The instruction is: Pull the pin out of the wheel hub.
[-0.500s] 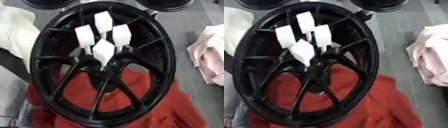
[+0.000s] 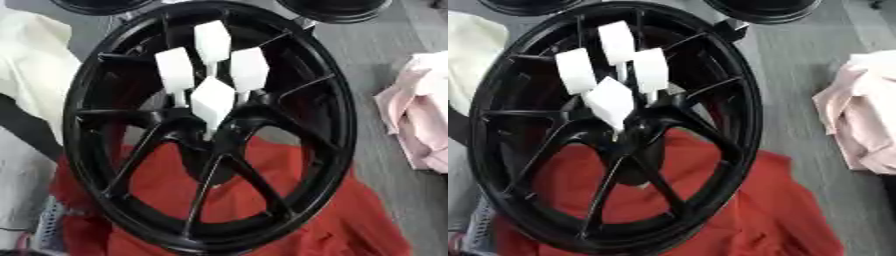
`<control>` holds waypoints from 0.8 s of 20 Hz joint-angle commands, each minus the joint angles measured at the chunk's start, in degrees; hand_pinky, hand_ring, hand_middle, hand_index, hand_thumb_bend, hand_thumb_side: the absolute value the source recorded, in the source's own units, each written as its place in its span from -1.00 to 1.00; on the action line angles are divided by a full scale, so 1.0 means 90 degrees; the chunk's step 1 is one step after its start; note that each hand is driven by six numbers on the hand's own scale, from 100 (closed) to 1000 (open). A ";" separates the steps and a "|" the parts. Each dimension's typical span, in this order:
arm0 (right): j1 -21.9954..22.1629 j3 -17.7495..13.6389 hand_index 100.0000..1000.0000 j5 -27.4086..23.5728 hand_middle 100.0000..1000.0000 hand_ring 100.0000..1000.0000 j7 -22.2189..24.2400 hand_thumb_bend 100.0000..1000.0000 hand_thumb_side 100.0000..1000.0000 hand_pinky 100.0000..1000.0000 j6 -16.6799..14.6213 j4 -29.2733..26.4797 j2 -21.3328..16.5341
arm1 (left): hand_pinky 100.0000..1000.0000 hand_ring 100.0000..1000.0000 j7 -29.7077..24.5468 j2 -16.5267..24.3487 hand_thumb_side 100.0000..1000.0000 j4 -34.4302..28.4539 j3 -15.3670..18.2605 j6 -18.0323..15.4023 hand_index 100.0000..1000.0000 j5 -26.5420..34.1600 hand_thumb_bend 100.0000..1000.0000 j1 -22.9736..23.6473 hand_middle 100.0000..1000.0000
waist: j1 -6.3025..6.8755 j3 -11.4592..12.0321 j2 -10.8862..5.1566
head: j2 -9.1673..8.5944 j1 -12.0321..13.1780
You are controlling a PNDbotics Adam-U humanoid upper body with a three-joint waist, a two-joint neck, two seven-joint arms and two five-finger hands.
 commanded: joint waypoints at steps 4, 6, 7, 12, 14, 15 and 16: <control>-0.0078 -0.0070 0.58 0.0068 0.50 0.59 0.0041 -1.00 0.18 0.71 -0.0004 -0.0144 -0.0308 | 0.50 0.64 0.0024 0.0228 0.72 -0.0112 0.0045 -0.0012 0.78 0.0008 -0.02 -0.0073 0.64 | -0.0026 0.0017 -0.0089 | -0.0004 0.0039; -0.0202 0.0136 0.60 0.0196 0.51 0.60 0.0170 -1.00 0.24 0.72 -0.0041 -0.0287 -0.0469 | 0.50 0.64 0.0000 0.0255 0.72 -0.0126 0.0018 -0.0004 0.78 0.0009 -0.02 -0.0083 0.64 | -0.0056 0.0045 -0.0084 | 0.0005 0.0018; -0.0259 0.0292 0.60 0.0293 0.51 0.61 0.0266 -1.00 0.22 0.73 -0.0071 -0.0378 -0.0568 | 0.50 0.64 -0.0015 0.0267 0.72 -0.0134 0.0004 0.0002 0.78 0.0007 -0.02 -0.0089 0.64 | -0.0067 0.0058 -0.0082 | 0.0001 0.0004; -0.0553 0.1143 0.64 0.0825 0.55 0.65 0.0799 -1.00 0.20 0.76 -0.0369 -0.0548 -0.0894 | 0.50 0.64 -0.0072 0.0308 0.72 -0.0159 -0.0051 0.0039 0.78 0.0000 -0.03 -0.0124 0.64 | -0.0124 0.0128 -0.0096 | -0.0030 -0.0073; -0.0687 0.1478 0.64 0.1031 0.56 0.66 0.1005 -1.00 0.21 0.77 -0.0549 -0.0477 -0.0935 | 0.50 0.64 -0.0092 0.0327 0.72 -0.0165 -0.0072 0.0051 0.78 -0.0004 -0.03 -0.0133 0.64 | -0.0150 0.0149 -0.0106 | -0.0049 -0.0091; -0.0738 0.1657 0.65 0.1141 0.57 0.67 0.1115 -1.00 0.23 0.77 -0.0654 -0.0448 -0.0957 | 0.50 0.64 -0.0102 0.0339 0.72 -0.0168 -0.0082 0.0057 0.78 -0.0006 -0.03 -0.0136 0.64 | -0.0162 0.0157 -0.0111 | -0.0059 -0.0094; -0.0794 0.1833 0.65 0.1250 0.57 0.67 0.1224 -1.00 0.24 0.77 -0.0759 -0.0406 -0.0965 | 0.50 0.64 -0.0109 0.0348 0.72 -0.0169 -0.0088 0.0063 0.78 -0.0007 -0.03 -0.0136 0.64 | -0.0169 0.0159 -0.0115 | -0.0065 -0.0094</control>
